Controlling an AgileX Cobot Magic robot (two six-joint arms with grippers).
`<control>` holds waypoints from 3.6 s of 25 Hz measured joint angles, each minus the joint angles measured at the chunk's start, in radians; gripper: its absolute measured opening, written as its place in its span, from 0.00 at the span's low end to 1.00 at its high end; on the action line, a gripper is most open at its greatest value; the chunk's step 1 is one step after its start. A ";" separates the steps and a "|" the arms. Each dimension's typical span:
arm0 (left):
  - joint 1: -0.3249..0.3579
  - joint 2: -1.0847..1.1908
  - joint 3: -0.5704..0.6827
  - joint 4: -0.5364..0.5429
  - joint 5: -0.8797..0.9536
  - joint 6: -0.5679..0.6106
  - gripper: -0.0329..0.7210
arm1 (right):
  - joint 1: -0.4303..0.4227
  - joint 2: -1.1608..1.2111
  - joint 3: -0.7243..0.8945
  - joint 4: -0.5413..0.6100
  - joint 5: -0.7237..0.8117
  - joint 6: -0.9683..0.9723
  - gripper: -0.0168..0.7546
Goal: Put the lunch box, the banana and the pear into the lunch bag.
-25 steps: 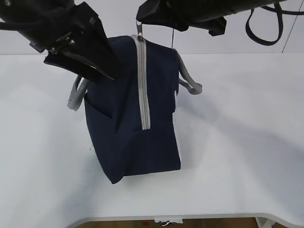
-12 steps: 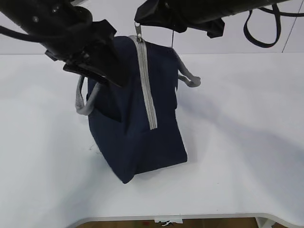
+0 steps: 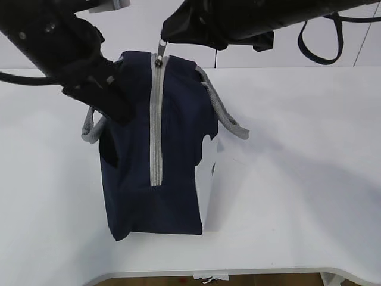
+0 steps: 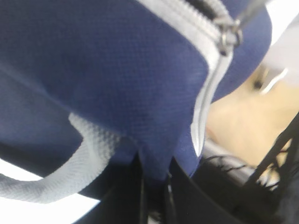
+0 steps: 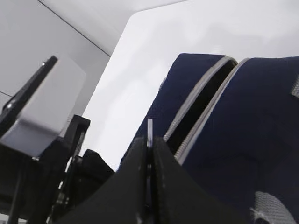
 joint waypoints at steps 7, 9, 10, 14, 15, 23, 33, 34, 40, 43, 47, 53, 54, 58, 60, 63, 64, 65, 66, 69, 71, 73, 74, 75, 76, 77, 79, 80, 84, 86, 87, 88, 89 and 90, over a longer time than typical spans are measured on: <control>-0.002 -0.057 0.000 0.119 0.004 0.090 0.04 | 0.001 0.001 0.000 0.008 -0.007 -0.045 0.02; -0.002 -0.069 0.000 0.141 0.004 0.117 0.04 | 0.002 0.003 0.000 0.013 -0.015 -0.048 0.02; -0.002 -0.075 0.000 0.146 0.004 0.135 0.04 | 0.005 0.005 0.000 0.013 -0.021 -0.048 0.02; -0.002 -0.095 0.000 0.162 0.004 0.181 0.04 | 0.005 0.030 -0.003 0.021 -0.060 -0.048 0.02; -0.002 -0.099 0.000 0.170 0.004 0.185 0.04 | 0.006 0.036 -0.005 0.022 -0.067 -0.050 0.02; -0.002 -0.108 0.000 0.174 -0.004 0.204 0.04 | 0.007 0.044 -0.035 0.029 -0.082 -0.051 0.02; -0.002 -0.110 0.000 0.230 -0.048 0.256 0.04 | 0.007 0.013 -0.064 0.024 0.038 -0.086 0.02; -0.002 -0.110 0.000 0.233 -0.057 0.261 0.04 | 0.007 0.013 -0.066 0.024 0.041 -0.089 0.02; -0.002 -0.118 0.000 0.223 -0.059 0.328 0.04 | 0.007 0.012 -0.079 0.022 0.037 -0.121 0.02; -0.002 -0.128 0.000 0.219 -0.052 0.362 0.04 | 0.007 0.012 -0.079 0.022 0.022 -0.132 0.02; -0.002 -0.144 0.000 0.217 -0.048 0.379 0.04 | 0.007 0.025 -0.079 0.022 -0.023 -0.141 0.02; -0.002 -0.147 0.000 0.219 -0.035 0.383 0.04 | 0.007 0.044 -0.086 0.028 -0.050 -0.141 0.02; -0.002 -0.147 0.000 0.219 -0.035 0.383 0.04 | 0.007 0.044 -0.090 0.028 -0.050 -0.141 0.02; 0.000 -0.147 0.000 0.221 -0.085 0.383 0.04 | 0.007 0.044 -0.119 0.025 -0.029 -0.142 0.02; 0.000 -0.147 0.002 0.221 -0.126 0.385 0.04 | 0.007 0.044 -0.136 0.024 -0.014 -0.142 0.02; 0.000 -0.144 0.004 0.221 -0.181 0.390 0.04 | 0.001 0.044 -0.147 0.022 -0.001 -0.143 0.02; 0.000 -0.138 0.004 0.221 -0.195 0.389 0.04 | 0.001 0.044 -0.147 0.020 0.004 -0.143 0.02; 0.000 -0.131 0.004 0.219 -0.208 0.390 0.04 | 0.001 0.044 -0.147 0.020 0.011 -0.144 0.02; 0.001 -0.122 0.004 0.215 -0.215 0.392 0.04 | 0.001 0.044 -0.147 0.016 0.023 -0.144 0.02; 0.002 -0.096 0.007 0.195 -0.231 0.392 0.04 | -0.001 0.054 -0.147 0.010 0.046 -0.147 0.02; 0.002 -0.083 0.007 0.173 -0.232 0.394 0.04 | -0.003 0.061 -0.147 0.008 0.059 -0.147 0.02; 0.004 -0.074 0.008 0.152 -0.232 0.394 0.04 | -0.005 0.062 -0.147 0.005 0.061 -0.149 0.02; 0.004 -0.072 0.008 0.140 -0.232 0.392 0.04 | -0.005 0.062 -0.147 0.005 0.061 -0.150 0.02; 0.004 -0.072 0.008 0.130 -0.231 0.382 0.04 | -0.005 0.062 -0.147 0.004 0.059 -0.152 0.02; 0.004 -0.072 0.008 0.126 -0.230 0.367 0.05 | -0.005 0.062 -0.147 0.004 0.057 -0.151 0.02; 0.004 -0.072 0.008 0.121 -0.230 0.351 0.07 | -0.005 0.062 -0.147 0.004 0.057 -0.153 0.02; 0.004 -0.072 0.008 0.110 -0.230 0.321 0.13 | -0.005 0.062 -0.147 0.004 0.055 -0.155 0.02; 0.004 -0.072 0.008 0.108 -0.230 0.298 0.18 | -0.005 0.062 -0.147 0.002 0.055 -0.155 0.02; 0.004 -0.072 0.008 0.104 -0.228 0.204 0.38 | -0.005 0.063 -0.147 0.002 0.055 -0.159 0.02; 0.004 -0.072 0.008 0.104 -0.219 0.169 0.43 | -0.005 0.063 -0.147 0.002 0.057 -0.159 0.02; 0.004 -0.072 0.008 0.104 -0.209 0.149 0.44 | -0.005 0.064 -0.147 0.002 0.059 -0.159 0.02; 0.004 -0.072 0.008 0.104 -0.201 0.125 0.45 | -0.005 0.064 -0.147 0.002 0.061 -0.159 0.02; 0.004 -0.072 0.008 0.108 -0.193 0.098 0.45 | -0.005 0.064 -0.147 0.002 0.063 -0.159 0.02; 0.004 -0.072 0.008 0.113 -0.182 0.073 0.45 | -0.005 0.064 -0.147 0.002 0.065 -0.159 0.02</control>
